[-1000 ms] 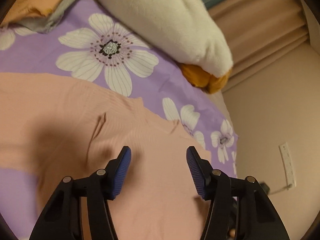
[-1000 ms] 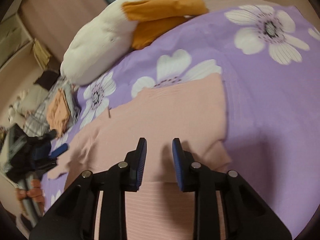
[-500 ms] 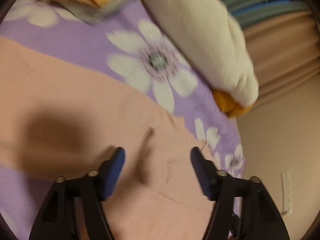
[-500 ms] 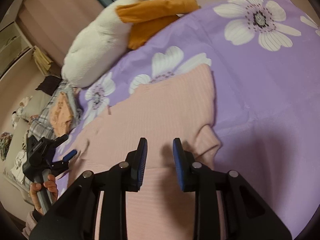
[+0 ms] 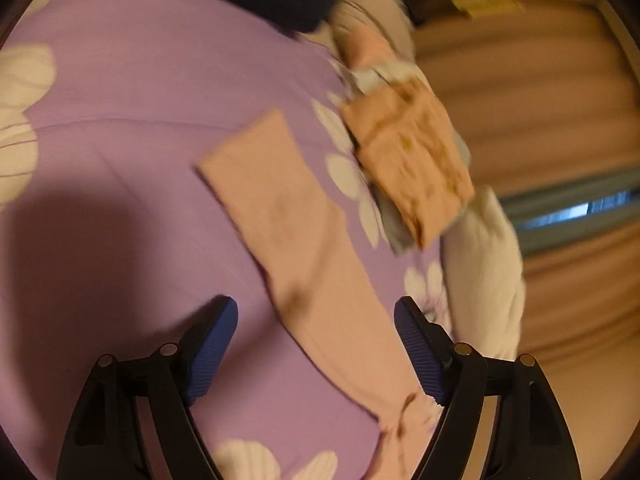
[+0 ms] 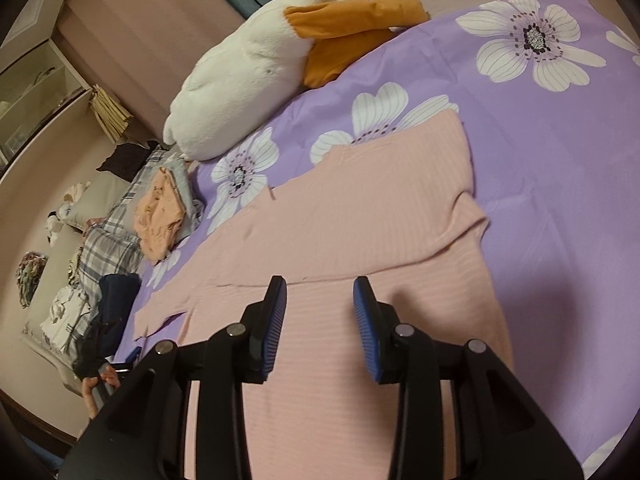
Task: Fold small clothes
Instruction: 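Grasp the other sleeve cuff with the left tool and lift it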
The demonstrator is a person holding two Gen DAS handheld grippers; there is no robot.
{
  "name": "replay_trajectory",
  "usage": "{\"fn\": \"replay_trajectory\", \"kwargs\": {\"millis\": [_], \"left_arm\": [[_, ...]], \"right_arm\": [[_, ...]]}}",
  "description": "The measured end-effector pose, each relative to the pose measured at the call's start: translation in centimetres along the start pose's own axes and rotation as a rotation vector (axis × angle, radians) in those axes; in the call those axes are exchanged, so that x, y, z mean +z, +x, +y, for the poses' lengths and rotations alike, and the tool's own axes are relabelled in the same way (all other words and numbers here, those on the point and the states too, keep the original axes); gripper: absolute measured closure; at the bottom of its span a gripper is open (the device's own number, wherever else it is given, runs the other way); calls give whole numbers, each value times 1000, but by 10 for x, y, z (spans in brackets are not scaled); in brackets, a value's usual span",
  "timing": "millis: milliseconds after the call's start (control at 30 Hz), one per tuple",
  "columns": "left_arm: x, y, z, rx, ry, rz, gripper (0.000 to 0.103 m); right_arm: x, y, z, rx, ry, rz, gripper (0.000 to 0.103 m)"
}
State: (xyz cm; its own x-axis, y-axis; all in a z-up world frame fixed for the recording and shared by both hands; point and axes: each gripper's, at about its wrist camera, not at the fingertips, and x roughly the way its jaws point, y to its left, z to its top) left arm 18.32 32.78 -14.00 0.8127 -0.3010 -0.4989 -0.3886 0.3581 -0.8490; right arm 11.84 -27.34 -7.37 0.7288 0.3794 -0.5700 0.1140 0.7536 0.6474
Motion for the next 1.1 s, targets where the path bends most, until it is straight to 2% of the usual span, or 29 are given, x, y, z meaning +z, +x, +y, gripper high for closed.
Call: {"fn": "replay_trajectory", "kwargs": {"millis": [100,200,300,367,400,433,467,500,533,633,733,833,933,1100], "left_arm": [[15,5,6,-46,-43,-19,24],[29,19,0,-54,-43,-14,24],[40,27,-2,-27,-35,-37,24],[44,31,-6,20,-18,-59,26],[43,33,-7,44,-8,-67,37],[43,34,-9,77,9,-74,53],[42,34,-9,97,26,-70,62],[42,35,-9,119,45,-62,83],[42,36,-11,145,62,-59,97],[38,29,-28,205,152,-98,98],[22,24,-70,219,327,-120,99],[-1,26,-118,178,464,-109,99],[-28,31,-161,122,560,-90,99],[-96,58,-228,45,706,-3,99]], "right_arm": [[-3,-3,5,8,6,-3,67],[-4,-6,8,1,1,-8,67],[-5,-8,9,-12,1,-12,67],[-6,-9,6,-23,4,-11,67],[-6,-10,5,-30,5,-10,67],[-8,-10,4,-38,6,-9,67],[-9,-11,3,-43,7,-10,67],[-10,-12,0,-50,9,-11,67],[-11,-13,-2,-53,11,-12,67],[-14,-17,-8,-55,23,-15,67],[-15,-19,-14,-60,43,-16,67],[-18,-23,-18,-50,60,-26,67],[-20,-28,-17,-44,47,-32,67],[-20,-41,-22,-43,26,-45,67]]}}
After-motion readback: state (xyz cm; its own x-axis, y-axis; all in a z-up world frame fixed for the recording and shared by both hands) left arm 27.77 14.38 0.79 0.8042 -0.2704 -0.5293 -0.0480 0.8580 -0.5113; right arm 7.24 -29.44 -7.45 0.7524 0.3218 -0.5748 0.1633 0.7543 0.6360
